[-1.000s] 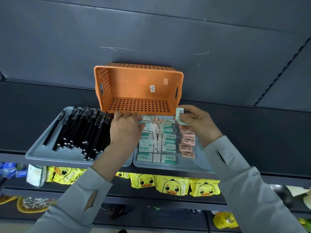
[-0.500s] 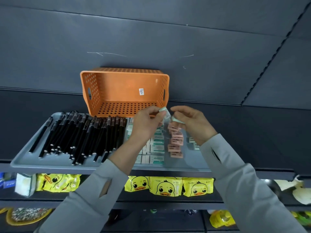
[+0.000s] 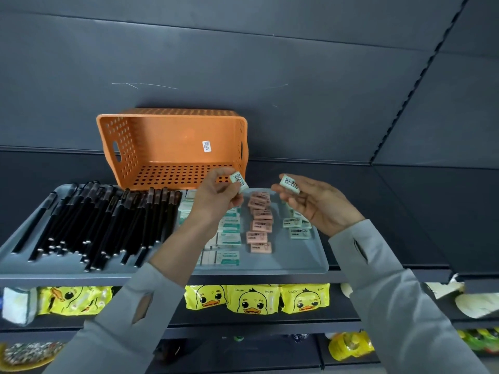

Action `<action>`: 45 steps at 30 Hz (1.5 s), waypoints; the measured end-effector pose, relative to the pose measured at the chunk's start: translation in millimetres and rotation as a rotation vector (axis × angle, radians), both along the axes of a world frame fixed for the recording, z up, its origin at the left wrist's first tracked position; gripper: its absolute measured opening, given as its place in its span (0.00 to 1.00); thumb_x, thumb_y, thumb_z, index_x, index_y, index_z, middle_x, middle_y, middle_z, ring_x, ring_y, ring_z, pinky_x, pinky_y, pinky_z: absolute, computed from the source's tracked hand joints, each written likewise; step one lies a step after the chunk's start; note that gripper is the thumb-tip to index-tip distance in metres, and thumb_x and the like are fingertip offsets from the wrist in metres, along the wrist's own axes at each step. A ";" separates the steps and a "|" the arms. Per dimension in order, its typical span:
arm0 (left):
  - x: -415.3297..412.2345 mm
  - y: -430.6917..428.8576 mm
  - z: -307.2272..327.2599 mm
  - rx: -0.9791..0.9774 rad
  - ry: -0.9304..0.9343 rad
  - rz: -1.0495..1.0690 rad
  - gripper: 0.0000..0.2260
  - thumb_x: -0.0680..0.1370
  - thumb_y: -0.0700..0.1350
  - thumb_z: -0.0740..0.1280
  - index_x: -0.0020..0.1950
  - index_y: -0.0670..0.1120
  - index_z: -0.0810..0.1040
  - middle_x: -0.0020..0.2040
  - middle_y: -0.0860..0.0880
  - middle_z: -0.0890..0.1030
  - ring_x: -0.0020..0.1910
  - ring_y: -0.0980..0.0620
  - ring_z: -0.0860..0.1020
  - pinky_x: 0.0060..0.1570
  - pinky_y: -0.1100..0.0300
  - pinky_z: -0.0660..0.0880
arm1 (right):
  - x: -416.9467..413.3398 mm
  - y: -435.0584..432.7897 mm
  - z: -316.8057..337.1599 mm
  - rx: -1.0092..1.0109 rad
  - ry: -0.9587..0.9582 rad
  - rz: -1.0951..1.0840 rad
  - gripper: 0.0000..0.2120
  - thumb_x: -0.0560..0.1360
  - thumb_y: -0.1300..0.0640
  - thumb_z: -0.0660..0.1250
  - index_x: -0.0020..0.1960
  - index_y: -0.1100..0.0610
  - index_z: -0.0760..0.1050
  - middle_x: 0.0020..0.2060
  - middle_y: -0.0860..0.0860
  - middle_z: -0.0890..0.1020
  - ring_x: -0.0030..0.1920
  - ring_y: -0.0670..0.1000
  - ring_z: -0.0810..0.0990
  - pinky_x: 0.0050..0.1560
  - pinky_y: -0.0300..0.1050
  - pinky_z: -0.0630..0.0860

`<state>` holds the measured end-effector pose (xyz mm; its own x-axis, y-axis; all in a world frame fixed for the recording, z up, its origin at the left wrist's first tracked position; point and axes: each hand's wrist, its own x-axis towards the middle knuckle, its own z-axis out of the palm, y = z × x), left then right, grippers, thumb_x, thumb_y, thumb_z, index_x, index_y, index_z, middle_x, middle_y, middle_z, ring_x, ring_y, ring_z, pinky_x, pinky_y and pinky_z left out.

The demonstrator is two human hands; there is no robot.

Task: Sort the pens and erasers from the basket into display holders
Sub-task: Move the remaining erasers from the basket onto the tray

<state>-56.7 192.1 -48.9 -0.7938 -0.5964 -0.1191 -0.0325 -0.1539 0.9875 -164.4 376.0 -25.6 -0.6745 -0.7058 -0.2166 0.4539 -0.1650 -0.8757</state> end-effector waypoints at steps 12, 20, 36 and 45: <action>-19.9 29.6 -3.4 -0.006 0.002 -0.007 0.11 0.78 0.37 0.67 0.57 0.51 0.76 0.45 0.47 0.81 0.39 0.53 0.80 0.49 0.54 0.81 | -27.3 40.4 -16.3 0.165 0.354 -0.060 0.11 0.76 0.69 0.65 0.55 0.60 0.80 0.50 0.53 0.85 0.54 0.50 0.82 0.59 0.41 0.77; -22.2 38.7 -7.7 0.022 0.002 -0.005 0.14 0.78 0.35 0.66 0.60 0.50 0.76 0.50 0.44 0.82 0.39 0.54 0.80 0.41 0.64 0.79 | -33.0 46.4 -24.4 0.150 0.421 -0.045 0.17 0.73 0.73 0.67 0.58 0.59 0.78 0.53 0.58 0.82 0.53 0.51 0.82 0.55 0.41 0.79; -17.9 41.1 -6.5 -0.280 -0.012 -0.084 0.21 0.72 0.37 0.74 0.63 0.50 0.75 0.48 0.52 0.85 0.48 0.56 0.82 0.50 0.58 0.80 | -48.8 25.0 -46.9 0.572 0.795 -0.166 0.07 0.72 0.63 0.73 0.44 0.51 0.82 0.38 0.48 0.85 0.39 0.47 0.83 0.47 0.41 0.80; -22.0 43.8 -7.7 -0.465 -0.016 -0.056 0.20 0.68 0.40 0.78 0.55 0.52 0.75 0.46 0.54 0.81 0.44 0.61 0.80 0.45 0.61 0.80 | -35.7 10.1 -26.1 0.479 0.843 -0.154 0.01 0.74 0.57 0.71 0.44 0.52 0.82 0.40 0.46 0.84 0.40 0.43 0.81 0.45 0.39 0.78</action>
<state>-78.6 235.9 -56.6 -0.8268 -0.5452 0.1383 -0.0438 0.3076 0.9505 -200.1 386.1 -51.7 -0.8168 -0.5601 0.1383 -0.3479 0.2870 -0.8925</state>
